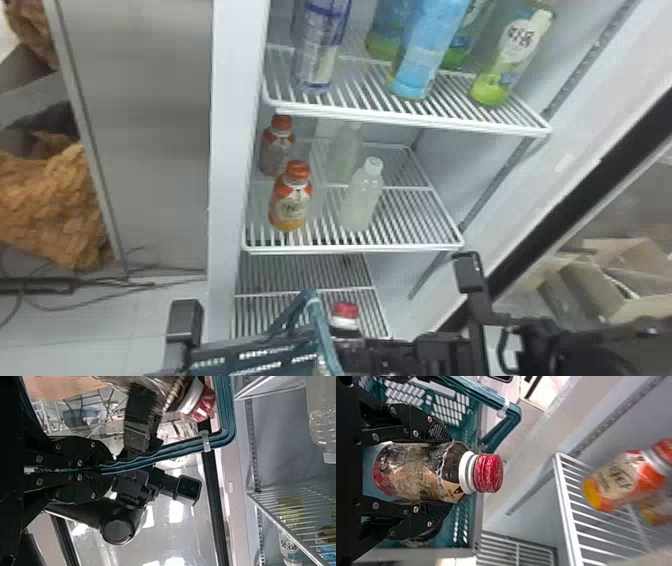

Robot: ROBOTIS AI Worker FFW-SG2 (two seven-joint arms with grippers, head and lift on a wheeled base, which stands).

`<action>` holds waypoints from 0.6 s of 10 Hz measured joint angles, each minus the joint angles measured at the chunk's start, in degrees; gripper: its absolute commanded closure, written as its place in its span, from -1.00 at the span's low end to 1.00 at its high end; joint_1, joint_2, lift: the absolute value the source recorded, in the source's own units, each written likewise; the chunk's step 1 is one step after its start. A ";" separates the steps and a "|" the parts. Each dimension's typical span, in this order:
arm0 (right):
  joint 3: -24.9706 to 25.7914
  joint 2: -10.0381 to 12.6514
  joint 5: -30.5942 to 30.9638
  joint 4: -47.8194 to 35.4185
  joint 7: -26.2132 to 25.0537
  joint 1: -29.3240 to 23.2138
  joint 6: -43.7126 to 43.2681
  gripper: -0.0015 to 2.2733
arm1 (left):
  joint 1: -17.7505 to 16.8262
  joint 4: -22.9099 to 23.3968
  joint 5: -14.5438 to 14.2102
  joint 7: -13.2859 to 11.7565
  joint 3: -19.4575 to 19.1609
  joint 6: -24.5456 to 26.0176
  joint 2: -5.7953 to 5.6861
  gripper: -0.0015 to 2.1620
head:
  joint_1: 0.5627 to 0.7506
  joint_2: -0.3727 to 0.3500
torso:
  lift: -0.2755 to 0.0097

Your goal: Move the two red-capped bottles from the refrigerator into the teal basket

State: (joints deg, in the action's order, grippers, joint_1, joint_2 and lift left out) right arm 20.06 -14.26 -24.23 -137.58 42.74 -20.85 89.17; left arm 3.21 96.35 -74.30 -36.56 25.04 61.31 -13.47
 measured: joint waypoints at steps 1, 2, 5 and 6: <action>-0.83 -0.35 -0.02 1.61 1.43 1.26 0.63 -0.37 | 0.00 0.00 0.02 0.00 0.01 0.00 -0.02 0.03 | 0.41 -0.94 | -0.67; -1.72 -0.71 0.13 3.76 3.15 2.64 0.78 -0.47 | 0.00 0.00 0.03 0.00 0.02 0.00 -0.02 0.03 | 0.41 -0.94 | -0.67; -3.33 -1.38 2.93 6.77 4.91 4.92 0.82 -0.65 | 0.02 -0.02 0.04 -0.01 -0.02 0.00 0.02 0.03 | 0.41 -0.94 | -0.67; -3.18 -1.38 4.24 6.00 4.90 4.95 0.82 -0.65 | 0.03 -0.04 0.05 0.02 -0.03 0.00 0.02 0.03 | 0.41 -0.94 | -0.67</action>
State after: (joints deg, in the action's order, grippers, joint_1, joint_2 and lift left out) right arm 16.88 -15.65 -19.98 -131.58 47.63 -15.90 90.00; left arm 3.24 96.31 -74.24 -36.54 25.01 61.31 -13.45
